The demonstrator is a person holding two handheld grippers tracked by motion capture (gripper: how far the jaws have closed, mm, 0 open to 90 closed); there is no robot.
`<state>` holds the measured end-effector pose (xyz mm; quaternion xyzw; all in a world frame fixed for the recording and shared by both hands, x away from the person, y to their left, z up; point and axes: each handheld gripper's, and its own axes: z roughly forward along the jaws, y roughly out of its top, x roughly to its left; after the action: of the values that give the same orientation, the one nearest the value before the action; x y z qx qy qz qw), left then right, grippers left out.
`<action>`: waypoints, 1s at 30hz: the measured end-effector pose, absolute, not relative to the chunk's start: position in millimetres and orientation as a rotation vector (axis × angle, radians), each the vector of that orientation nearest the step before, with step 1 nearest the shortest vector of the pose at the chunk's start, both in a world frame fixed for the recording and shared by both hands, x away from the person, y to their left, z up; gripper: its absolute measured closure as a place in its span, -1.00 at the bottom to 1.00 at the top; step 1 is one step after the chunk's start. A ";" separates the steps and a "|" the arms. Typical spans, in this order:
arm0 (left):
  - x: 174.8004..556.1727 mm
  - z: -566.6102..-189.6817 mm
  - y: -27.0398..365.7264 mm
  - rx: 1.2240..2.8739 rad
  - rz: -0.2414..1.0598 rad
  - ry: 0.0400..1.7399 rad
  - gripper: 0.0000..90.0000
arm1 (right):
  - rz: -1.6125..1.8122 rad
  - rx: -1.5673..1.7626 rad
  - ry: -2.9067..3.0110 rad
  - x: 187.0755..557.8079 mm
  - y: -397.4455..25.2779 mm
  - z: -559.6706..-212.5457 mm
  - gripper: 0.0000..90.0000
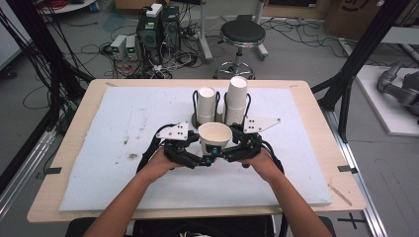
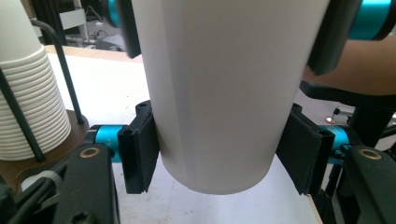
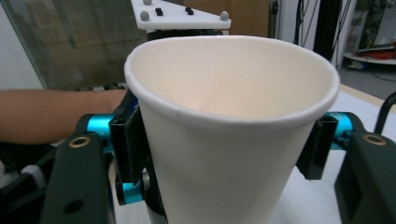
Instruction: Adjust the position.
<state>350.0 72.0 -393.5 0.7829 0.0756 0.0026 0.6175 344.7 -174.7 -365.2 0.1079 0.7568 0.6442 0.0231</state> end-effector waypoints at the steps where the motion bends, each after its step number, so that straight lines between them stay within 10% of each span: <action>1: 350.8 -393.9 72.4 1.809 0.013 0.197 -0.26 | 1.979 0.332 2.345 344.7 -175.6 -365.1 -0.20; 30: 364.2 -392.8 190.1 1.700 0.411 0.605 -0.53 | 1.758 0.533 2.191 358.4 -238.6 -366.1 -0.13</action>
<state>364.2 190.1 -392.8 0.7337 0.2612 0.1772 0.6017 358.4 -238.6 -366.1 0.1846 0.7587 0.6088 0.1404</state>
